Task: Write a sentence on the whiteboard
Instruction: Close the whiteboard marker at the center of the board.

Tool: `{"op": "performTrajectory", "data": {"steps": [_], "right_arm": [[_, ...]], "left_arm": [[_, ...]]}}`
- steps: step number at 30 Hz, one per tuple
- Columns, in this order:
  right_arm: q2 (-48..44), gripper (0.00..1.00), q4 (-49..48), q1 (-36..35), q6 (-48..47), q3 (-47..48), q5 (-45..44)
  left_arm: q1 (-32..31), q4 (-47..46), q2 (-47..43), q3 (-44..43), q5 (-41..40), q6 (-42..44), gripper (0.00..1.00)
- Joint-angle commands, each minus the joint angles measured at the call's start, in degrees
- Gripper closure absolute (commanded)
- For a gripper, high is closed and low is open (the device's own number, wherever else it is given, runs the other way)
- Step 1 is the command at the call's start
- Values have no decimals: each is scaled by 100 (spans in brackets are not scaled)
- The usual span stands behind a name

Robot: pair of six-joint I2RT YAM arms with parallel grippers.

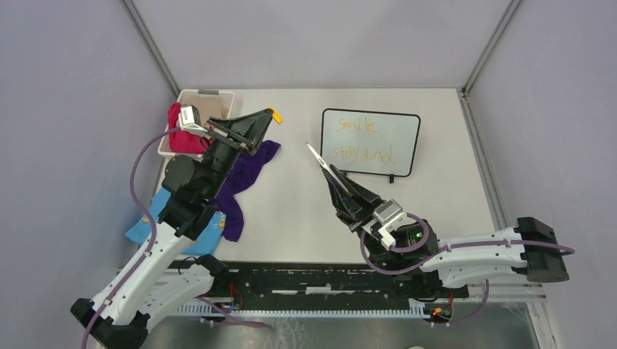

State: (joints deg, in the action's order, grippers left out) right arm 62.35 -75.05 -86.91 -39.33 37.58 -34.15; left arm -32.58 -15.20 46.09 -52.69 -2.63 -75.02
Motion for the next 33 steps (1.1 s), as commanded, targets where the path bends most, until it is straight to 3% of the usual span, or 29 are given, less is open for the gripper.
{"op": "performTrajectory", "data": {"steps": [1,33], "right_arm": [[237,100,-1016,-59,-153,131,200],[827,100,-1120,-63,-149,724,58]], "left_arm": [[19,-557,-132,151,237,-643,98],[-228,-802,144,57,854,-610,98]]}}
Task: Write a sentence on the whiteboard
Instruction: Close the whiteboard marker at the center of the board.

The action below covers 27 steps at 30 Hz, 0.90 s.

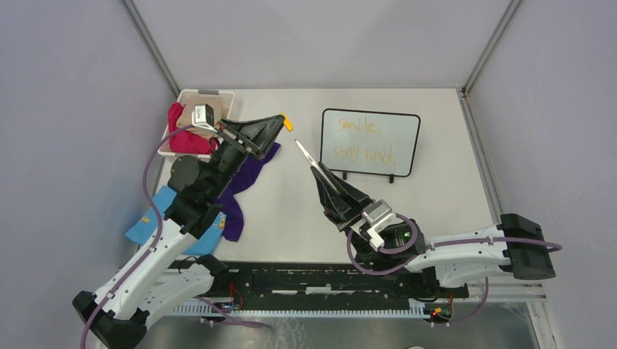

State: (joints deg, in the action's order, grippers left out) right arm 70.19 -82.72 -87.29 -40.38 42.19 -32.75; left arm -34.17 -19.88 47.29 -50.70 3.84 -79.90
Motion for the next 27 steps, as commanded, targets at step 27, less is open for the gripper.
{"op": "performTrajectory", "data": {"steps": [27], "right_arm": [[174,100,-570,-25,-146,324,-258]], "left_arm": [[-180,-341,-70,-47,307,18,98]]}}
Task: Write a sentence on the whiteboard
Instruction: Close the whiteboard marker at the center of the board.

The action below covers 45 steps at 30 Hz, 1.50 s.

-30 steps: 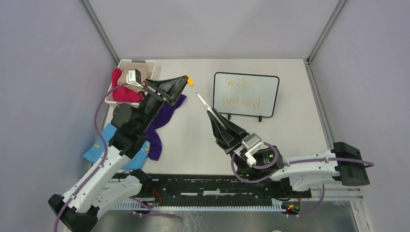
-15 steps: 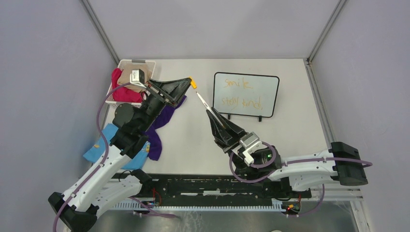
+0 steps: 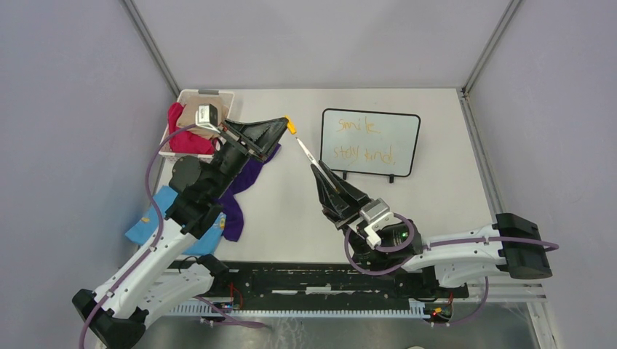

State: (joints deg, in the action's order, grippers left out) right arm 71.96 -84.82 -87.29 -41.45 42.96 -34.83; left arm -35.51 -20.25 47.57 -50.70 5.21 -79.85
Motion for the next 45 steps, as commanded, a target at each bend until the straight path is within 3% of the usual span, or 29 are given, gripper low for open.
{"op": "performTrajectory", "data": {"steps": [1,29,45], "right_arm": [[2,100,-360,-24,-39,256,-60],[4,100,-366,-26,19,285,-86],[-178,100,-211,-28,150,171,-96]], "left_arm": [[-44,-303,-100,-38,177,14,98],[-96,-295,-159,90,201,110,98],[-101,65,-351,-93,-332,427,98]]}}
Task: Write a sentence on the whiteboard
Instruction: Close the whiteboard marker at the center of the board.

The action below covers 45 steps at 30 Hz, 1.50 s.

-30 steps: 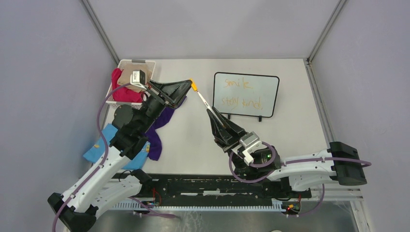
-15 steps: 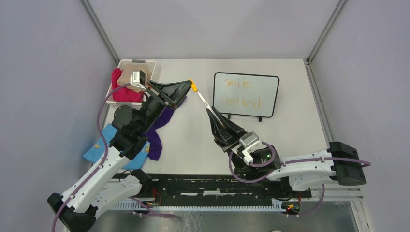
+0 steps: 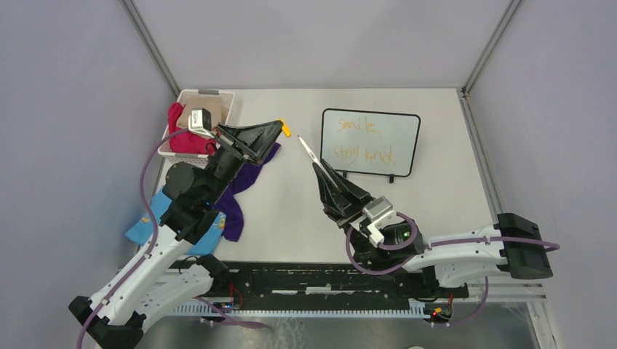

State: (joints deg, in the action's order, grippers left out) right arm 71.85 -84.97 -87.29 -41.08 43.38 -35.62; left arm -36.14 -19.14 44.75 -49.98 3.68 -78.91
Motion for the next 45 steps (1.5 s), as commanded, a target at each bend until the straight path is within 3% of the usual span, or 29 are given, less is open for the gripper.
{"op": "performTrajectory", "data": {"steps": [1,45], "right_arm": [[-172,100,-196,-29,124,136,-6],[-163,100,-35,-25,302,144,52]], "left_arm": [[-34,-46,-46,-172,-150,326,98],[-33,-55,167,-293,69,368,98]]}}
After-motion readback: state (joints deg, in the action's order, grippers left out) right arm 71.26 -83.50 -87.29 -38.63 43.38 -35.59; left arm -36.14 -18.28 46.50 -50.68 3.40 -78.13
